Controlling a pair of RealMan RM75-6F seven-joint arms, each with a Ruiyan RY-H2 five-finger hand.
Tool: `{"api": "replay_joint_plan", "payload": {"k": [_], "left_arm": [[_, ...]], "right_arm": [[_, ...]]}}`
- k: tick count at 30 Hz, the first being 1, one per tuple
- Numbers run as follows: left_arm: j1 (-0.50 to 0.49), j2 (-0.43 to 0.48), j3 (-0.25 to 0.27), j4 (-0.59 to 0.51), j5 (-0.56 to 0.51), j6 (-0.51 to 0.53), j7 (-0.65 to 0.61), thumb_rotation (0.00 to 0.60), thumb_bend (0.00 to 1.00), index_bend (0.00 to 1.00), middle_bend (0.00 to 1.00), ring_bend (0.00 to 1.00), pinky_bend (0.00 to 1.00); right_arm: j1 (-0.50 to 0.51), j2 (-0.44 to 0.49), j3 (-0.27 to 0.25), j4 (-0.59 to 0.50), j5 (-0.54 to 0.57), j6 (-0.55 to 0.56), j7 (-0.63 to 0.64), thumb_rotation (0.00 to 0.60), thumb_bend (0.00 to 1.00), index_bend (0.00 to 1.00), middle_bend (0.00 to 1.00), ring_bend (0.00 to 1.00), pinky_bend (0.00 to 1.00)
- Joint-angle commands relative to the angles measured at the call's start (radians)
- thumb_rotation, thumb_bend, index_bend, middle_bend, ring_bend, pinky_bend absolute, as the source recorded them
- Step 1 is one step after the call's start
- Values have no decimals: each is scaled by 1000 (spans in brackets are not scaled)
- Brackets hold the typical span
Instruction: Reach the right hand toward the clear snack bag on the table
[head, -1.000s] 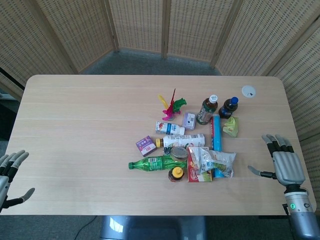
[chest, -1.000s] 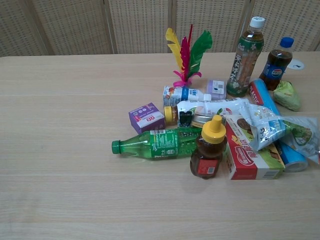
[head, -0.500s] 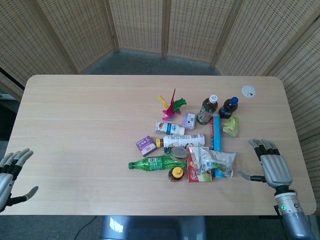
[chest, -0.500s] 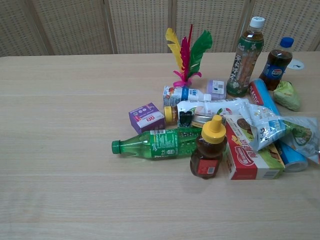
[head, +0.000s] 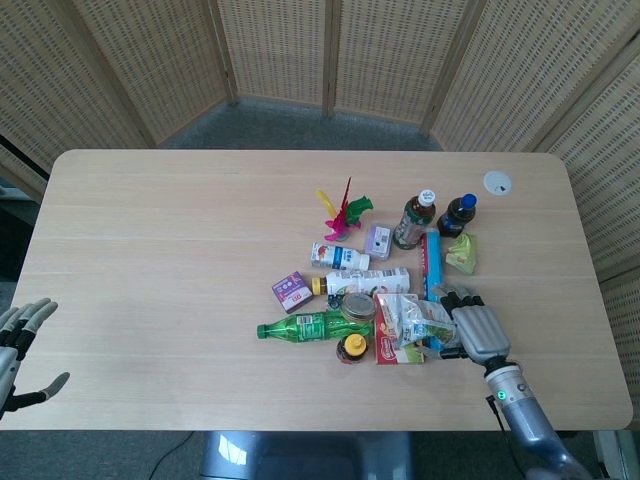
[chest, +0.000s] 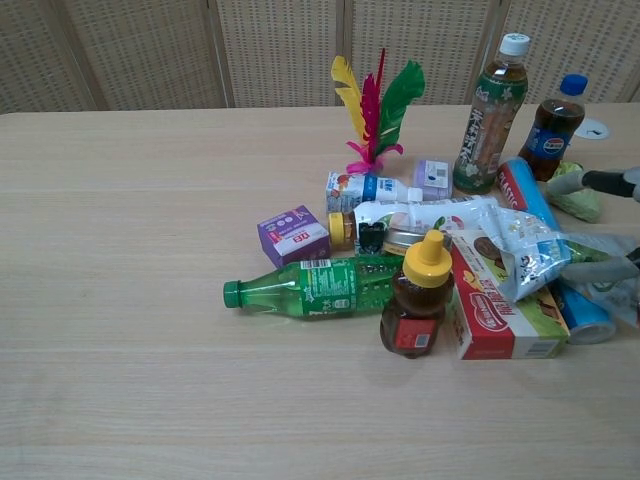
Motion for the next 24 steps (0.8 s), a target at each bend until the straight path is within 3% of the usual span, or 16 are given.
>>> {"api": "replay_joint_plan", "payload": {"k": [1, 7, 10, 11, 13, 15, 17, 18, 21, 24], "left_arm": [[-1, -4, -1, 6, -4, -4, -5, 600, 302, 50, 0, 0, 0], [-2, -7, -1, 14, -7, -7, -12, 600, 303, 50, 0, 0, 0], [0, -6, -2, 13, -5, -1, -14, 600, 302, 50, 0, 0, 0], [1, -5, -2, 13, -4, 1, -15, 600, 303, 50, 0, 0, 0], [3, -4, -1, 11, -2, 5, -19, 600, 303, 50, 0, 0, 0], [5, -3, -1, 12, -3, 8, -23, 600, 302, 50, 0, 0, 0], [7, -4, 0, 13, -4, 9, -25, 600, 303, 50, 0, 0, 0], [7, -4, 0, 14, -4, 9, -26, 600, 303, 51, 0, 0, 0], [7, -6, 0, 16, -7, 6, -28, 600, 302, 50, 0, 0, 0], [5, -8, -1, 17, -4, 5, -28, 600, 301, 50, 0, 0, 0]], "right_arm": [[24, -38, 8, 37, 27, -32, -4, 317, 84, 0, 0, 0, 0], [44, -87, 14, 114, 58, -69, 25, 355, 84, 0, 0, 0, 0], [52, -115, 19, 172, 46, -74, 60, 472, 84, 14, 28, 0, 0], [55, -123, 21, 189, 40, -74, 73, 531, 84, 99, 127, 7, 0], [61, -137, 25, 221, 23, -74, 101, 588, 89, 329, 412, 174, 45], [66, -147, 26, 245, 7, -72, 123, 600, 100, 541, 743, 526, 268], [67, -150, 27, 258, -4, -66, 135, 600, 107, 652, 918, 740, 468], [66, -151, 27, 262, -10, -58, 142, 600, 109, 690, 967, 817, 538], [61, -148, 29, 265, -23, -35, 150, 600, 111, 737, 1000, 914, 614], [57, -131, 33, 250, -25, -21, 150, 600, 112, 752, 1000, 948, 639]]}}
